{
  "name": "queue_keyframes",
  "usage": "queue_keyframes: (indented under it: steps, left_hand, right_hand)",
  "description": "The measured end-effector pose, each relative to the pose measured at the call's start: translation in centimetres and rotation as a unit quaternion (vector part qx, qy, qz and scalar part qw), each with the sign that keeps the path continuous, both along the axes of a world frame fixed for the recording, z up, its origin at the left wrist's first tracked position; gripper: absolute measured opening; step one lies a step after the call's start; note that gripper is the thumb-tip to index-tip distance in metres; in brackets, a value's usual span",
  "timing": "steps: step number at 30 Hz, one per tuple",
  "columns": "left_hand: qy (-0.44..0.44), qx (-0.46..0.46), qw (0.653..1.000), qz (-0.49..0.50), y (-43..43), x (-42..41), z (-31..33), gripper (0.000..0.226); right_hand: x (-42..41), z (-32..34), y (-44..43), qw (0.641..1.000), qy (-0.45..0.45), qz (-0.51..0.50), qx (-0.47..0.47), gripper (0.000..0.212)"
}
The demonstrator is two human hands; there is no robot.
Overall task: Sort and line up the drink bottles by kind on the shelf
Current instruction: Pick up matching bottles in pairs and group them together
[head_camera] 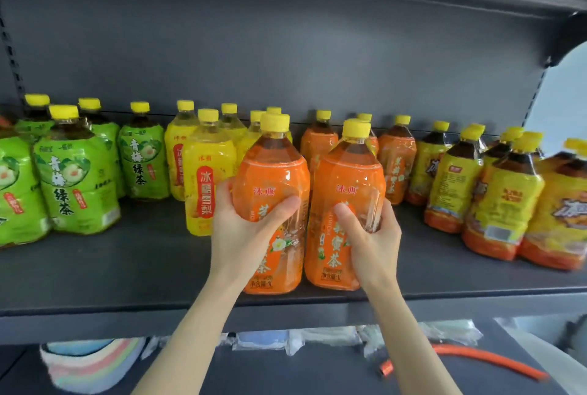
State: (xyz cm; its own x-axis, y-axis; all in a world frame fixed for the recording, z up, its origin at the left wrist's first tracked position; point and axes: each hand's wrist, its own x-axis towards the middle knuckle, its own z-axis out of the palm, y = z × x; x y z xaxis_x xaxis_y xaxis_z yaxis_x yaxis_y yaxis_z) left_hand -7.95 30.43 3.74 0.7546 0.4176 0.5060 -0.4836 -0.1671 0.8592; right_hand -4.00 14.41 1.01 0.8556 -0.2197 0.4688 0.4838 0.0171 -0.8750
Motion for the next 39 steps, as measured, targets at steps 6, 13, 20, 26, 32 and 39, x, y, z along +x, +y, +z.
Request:
queue_keyframes:
  steps: [6, 13, 20, 26, 32, 39]
  left_hand:
    - [0.001, -0.026, 1.0, 0.007, -9.3, 2.1, -0.6, 0.079]
    - [0.01, -0.018, 0.999, 0.039, -15.5, 5.0, -0.8, 0.088]
    - [0.007, 0.004, 0.997, 0.072, -16.7, 7.3, -1.4, 0.086]
    - [0.005, 0.014, 0.998, 0.06, -16.6, 8.6, -1.7, 0.074]
    - [-0.001, -0.007, 1.0, 0.011, -16.5, 8.6, -2.0, 0.062]
    - [0.028, 0.045, 0.999, -0.012, -17.7, 8.7, -2.7, 0.036]
  right_hand:
    - [2.3, -0.1, -8.9, 0.999, -0.004, -0.004, -0.036, 0.068]
    - [6.3, -0.2, -14.2, 0.998, -0.014, 0.026, -0.047, 0.069]
    - [12.0, -0.4, -14.8, 0.977, 0.035, -0.033, -0.208, 0.072]
    - [15.3, 0.4, -13.9, 0.973, 0.074, -0.023, -0.219, 0.062]
    - [14.4, 0.9, -13.9, 0.988, 0.055, -0.004, -0.142, 0.074]
    - [8.9, -0.5, -14.2, 0.967, 0.044, 0.237, -0.088, 0.076]
